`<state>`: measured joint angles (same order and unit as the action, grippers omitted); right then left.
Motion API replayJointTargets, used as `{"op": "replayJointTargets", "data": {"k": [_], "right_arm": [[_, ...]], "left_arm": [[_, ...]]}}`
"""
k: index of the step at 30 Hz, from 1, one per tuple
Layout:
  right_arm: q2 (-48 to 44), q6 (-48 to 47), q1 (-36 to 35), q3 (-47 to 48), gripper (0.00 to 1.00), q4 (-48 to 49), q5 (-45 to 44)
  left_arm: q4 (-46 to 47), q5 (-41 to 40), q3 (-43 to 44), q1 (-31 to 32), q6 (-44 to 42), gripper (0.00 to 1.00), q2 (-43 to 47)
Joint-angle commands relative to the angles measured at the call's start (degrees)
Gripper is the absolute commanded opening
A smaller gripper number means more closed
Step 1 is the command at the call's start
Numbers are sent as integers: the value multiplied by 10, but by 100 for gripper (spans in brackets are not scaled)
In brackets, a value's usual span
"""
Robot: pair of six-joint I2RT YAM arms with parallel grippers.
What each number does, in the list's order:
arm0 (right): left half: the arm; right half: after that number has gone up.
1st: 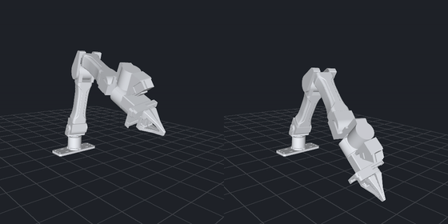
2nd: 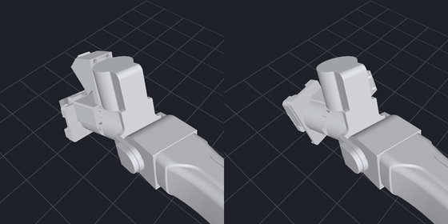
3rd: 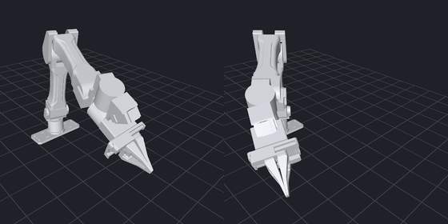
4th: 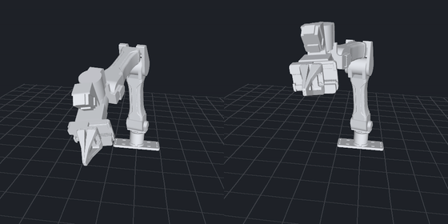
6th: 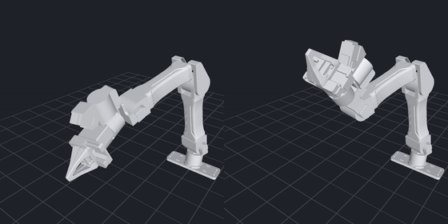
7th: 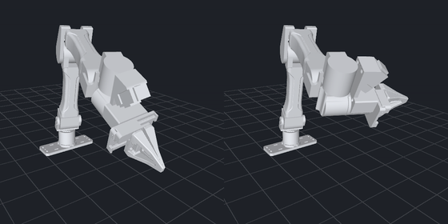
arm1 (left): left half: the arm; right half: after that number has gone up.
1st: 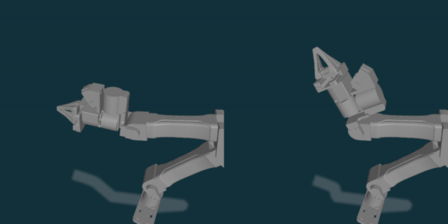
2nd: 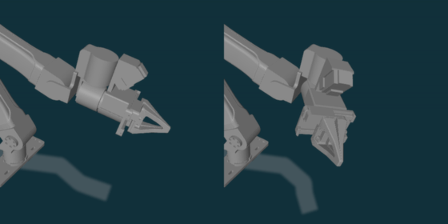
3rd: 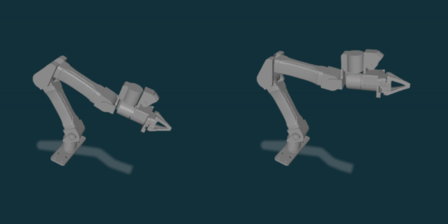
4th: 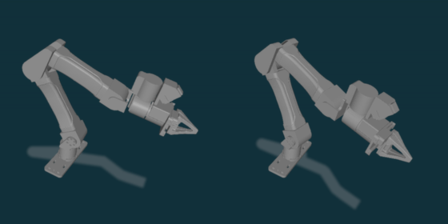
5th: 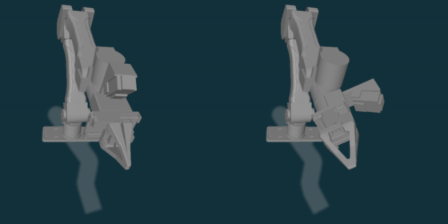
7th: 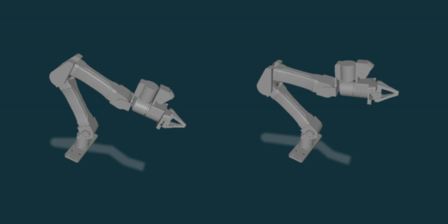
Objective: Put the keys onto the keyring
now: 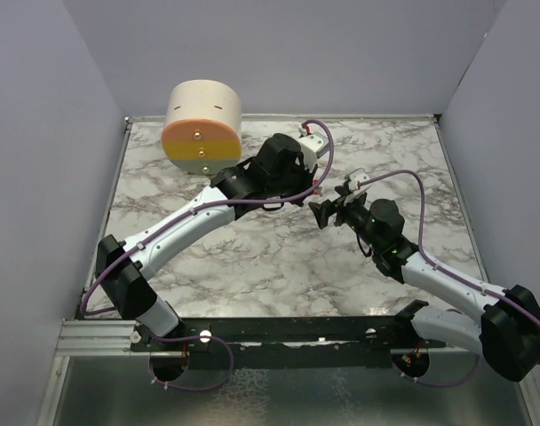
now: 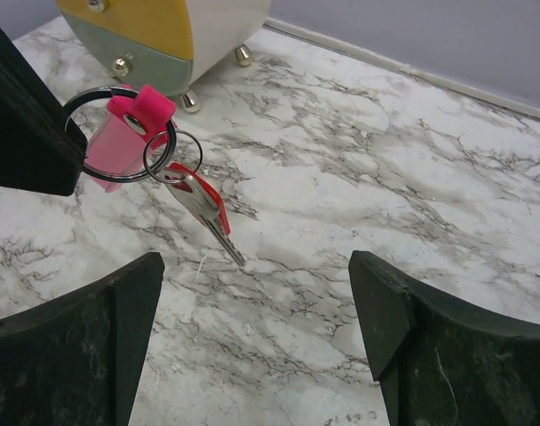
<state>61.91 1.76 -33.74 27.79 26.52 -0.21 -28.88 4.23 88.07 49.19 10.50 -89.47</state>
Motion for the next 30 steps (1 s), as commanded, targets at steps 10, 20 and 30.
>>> {"op": "replayJointTargets", "data": {"k": [10, 20, 30], "right_arm": [[-13, 1, 2, 3, 87, 15, -11], [-7, -4, 4, 0, 88, 22, -41], [-3, -6, 7, -2, 88, 26, -39]], "left_arm": [[5, 42, -18, -2, 0, 0, -3], [6, 63, -77, -1, 6, 0, 25], [7, 85, -97, -1, 7, 0, 35]]}}
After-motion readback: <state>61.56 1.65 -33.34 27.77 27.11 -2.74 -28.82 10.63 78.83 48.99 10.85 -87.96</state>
